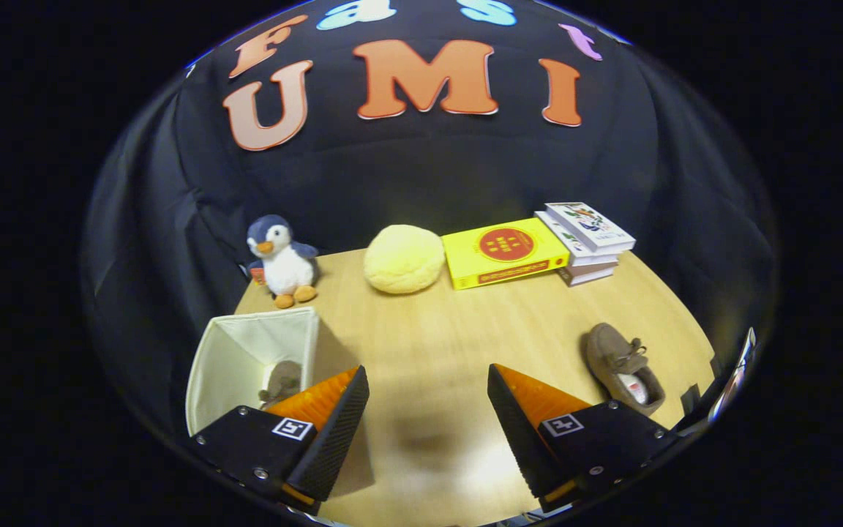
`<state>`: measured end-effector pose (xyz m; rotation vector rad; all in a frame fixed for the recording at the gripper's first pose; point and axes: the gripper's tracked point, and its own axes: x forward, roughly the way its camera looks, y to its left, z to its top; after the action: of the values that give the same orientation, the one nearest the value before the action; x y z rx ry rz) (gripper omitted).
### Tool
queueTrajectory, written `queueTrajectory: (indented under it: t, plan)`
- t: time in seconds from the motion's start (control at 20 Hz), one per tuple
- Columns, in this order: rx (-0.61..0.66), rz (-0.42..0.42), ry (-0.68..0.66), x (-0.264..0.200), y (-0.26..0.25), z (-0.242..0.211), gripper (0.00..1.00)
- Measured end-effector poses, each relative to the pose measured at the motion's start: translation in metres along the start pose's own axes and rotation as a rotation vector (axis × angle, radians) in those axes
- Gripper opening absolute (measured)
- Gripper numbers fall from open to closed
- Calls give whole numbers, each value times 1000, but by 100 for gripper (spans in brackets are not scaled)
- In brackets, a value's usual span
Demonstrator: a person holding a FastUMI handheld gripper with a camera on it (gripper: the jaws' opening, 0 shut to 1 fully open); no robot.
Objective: Open the storage box then place both shoes into the box .Put the left shoe in first, then the right shoe, with the right side of both shoes facing outward in a uniform manner.
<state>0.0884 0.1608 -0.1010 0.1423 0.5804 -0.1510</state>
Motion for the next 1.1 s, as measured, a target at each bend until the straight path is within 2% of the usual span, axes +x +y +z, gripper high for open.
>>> queueTrajectory:
  t: [0.35,0.8,1.1]
  plan:
    - [-22,-98,30,8,-120,-12,98]
    - [-47,-137,91,20,-238,-33,98]
    - [-77,-122,114,39,-290,-53,98]
